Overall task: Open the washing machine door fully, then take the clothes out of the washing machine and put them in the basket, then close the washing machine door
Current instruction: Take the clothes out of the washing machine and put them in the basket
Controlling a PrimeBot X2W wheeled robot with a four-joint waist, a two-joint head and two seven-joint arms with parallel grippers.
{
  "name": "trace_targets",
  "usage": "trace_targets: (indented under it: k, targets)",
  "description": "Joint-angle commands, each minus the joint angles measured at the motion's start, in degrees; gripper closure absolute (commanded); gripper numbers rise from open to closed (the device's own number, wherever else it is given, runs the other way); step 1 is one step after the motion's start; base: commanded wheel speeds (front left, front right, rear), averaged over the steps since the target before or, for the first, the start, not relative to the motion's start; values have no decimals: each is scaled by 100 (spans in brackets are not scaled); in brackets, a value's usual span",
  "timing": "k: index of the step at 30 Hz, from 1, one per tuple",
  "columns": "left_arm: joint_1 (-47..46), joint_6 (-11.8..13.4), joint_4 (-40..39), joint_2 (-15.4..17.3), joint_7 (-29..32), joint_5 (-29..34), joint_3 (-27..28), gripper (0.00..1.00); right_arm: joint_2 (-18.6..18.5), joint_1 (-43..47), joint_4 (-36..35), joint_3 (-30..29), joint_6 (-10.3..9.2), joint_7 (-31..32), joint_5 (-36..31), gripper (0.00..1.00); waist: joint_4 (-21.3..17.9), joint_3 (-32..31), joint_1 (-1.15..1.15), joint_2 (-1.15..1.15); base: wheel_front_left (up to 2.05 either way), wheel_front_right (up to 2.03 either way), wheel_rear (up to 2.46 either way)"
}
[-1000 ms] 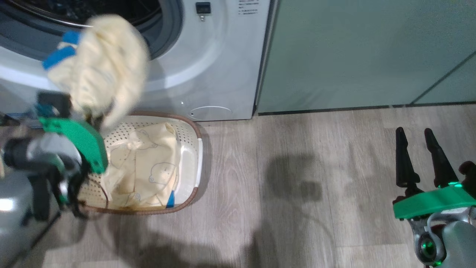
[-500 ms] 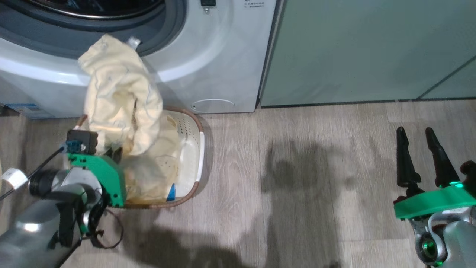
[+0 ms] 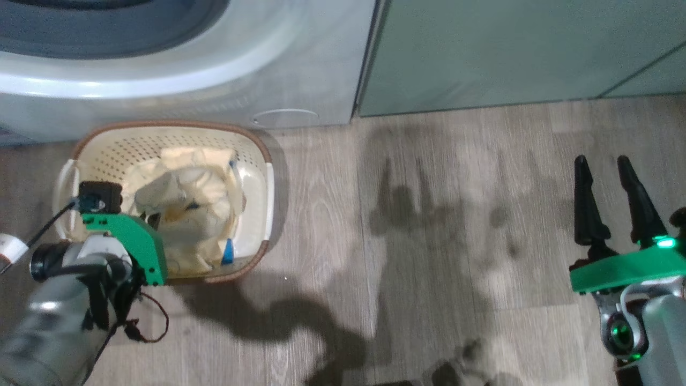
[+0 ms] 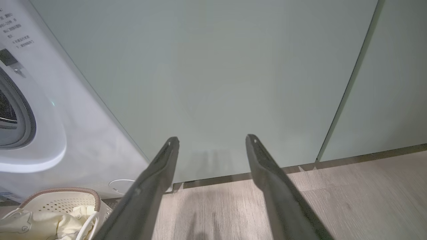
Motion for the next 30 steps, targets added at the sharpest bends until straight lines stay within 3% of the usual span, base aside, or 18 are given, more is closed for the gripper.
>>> trace_targets:
  k: [1, 11, 25, 26, 27, 28, 29, 30]
  targets:
    - [-239, -122, 173, 149, -90, -5, 167, 100, -96, -114, -185, 104, 3, -37, 33, 0, -96, 186, -1, 0, 0, 0, 0]
    - [-1128, -556, 1281, 24, -318, 63, 238, 100, -12, -476, -310, 97, 3, -37, 27, 0, -293, 959, -1, 0, 0, 0, 0]
    - [-1386, -611, 1633, 182, -322, 63, 254, 100, 110, -701, -330, 164, 3, -37, 26, 0, -591, 1462, -1, 0, 0, 0, 0]
    - [-1374, -620, 1639, 188, -334, 63, 254, 91, 118, -700, -324, 162, 3, -37, 22, 0, -598, 1451, -1, 0, 0, 0, 0]
    - [-1358, -628, 1644, 194, -356, 62, 258, 67, 125, -696, -317, 159, 3, -37, 18, 0, -603, 1431, -1, 0, 0, 0, 0]
    - [-1334, -635, 1648, 189, -388, 48, 278, 40, 130, -686, -306, 152, 3, -37, 15, 0, -598, 1395, -1, 0, 0, 0, 0]
    - [-1309, -641, 1651, 182, -423, 18, 320, 3, 134, -676, -298, 141, 3, -37, 12, 0, -590, 1357, -1, 0, 0, 0, 0]
    - [-1281, -648, 1653, 175, -452, -10, 360, 0, 138, -670, -291, 128, 3, -37, 11, 0, -580, 1311, -1, 0, 0, 0, 0]
